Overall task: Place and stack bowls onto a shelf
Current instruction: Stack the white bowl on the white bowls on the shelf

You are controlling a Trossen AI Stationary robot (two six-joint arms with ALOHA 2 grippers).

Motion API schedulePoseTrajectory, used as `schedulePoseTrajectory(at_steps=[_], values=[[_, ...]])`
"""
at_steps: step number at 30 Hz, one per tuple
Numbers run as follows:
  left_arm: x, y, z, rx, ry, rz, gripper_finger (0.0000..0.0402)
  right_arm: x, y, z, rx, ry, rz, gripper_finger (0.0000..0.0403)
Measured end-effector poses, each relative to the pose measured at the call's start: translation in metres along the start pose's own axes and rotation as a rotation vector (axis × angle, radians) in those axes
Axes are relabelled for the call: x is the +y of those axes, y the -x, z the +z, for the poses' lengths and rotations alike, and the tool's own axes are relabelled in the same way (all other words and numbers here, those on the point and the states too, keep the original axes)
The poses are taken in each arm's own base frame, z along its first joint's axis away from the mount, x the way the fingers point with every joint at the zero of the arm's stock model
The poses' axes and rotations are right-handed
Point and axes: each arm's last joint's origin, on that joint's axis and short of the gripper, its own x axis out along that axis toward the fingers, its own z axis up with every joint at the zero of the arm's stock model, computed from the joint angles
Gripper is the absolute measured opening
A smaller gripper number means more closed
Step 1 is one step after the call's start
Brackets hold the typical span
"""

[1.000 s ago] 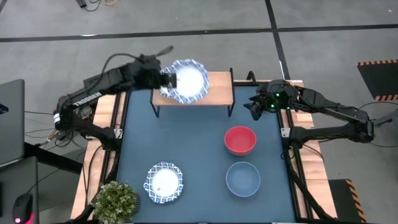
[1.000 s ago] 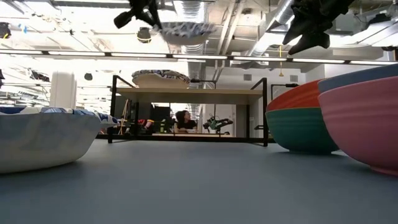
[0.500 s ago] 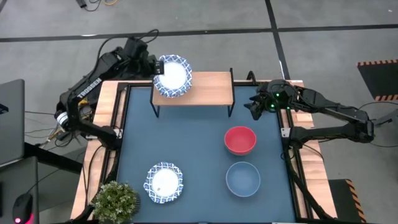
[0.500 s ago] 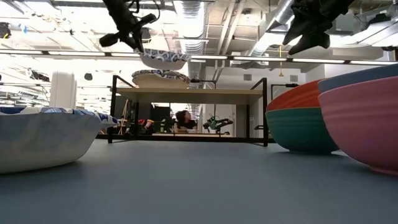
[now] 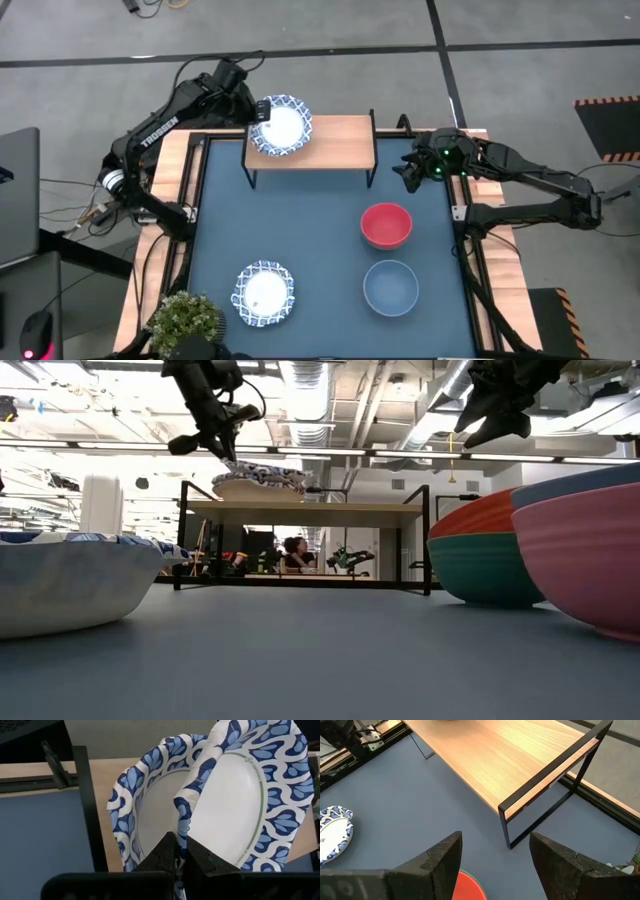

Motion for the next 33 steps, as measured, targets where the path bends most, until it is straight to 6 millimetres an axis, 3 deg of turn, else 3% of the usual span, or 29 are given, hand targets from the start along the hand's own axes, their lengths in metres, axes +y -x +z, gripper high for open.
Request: schedulePoseTrajectory(at_steps=[9, 24, 29, 33], values=[[0.004, 0.003, 0.001, -0.033, -0.012, 0.055, 0.0016, 0.000, 0.000, 0.000, -0.001, 0.000, -0.002, 0.0260], [0.010, 0.003, -0.002, -0.040, -0.101, 0.174, 0.0158, 0.000, 0.000, 0.000, 0.000, -0.004, 0.000, 0.0260], [0.013, 0.004, -0.005, -0.010, -0.131, 0.214, 0.0185, 0.000, 0.000, 0.000, 0.001, -0.004, 0.001, 0.0260], [0.012, 0.011, -0.014, 0.116, -0.167, 0.111, 0.0189, 0.000, 0.000, 0.000, 0.001, -0.004, 0.001, 0.0260]])
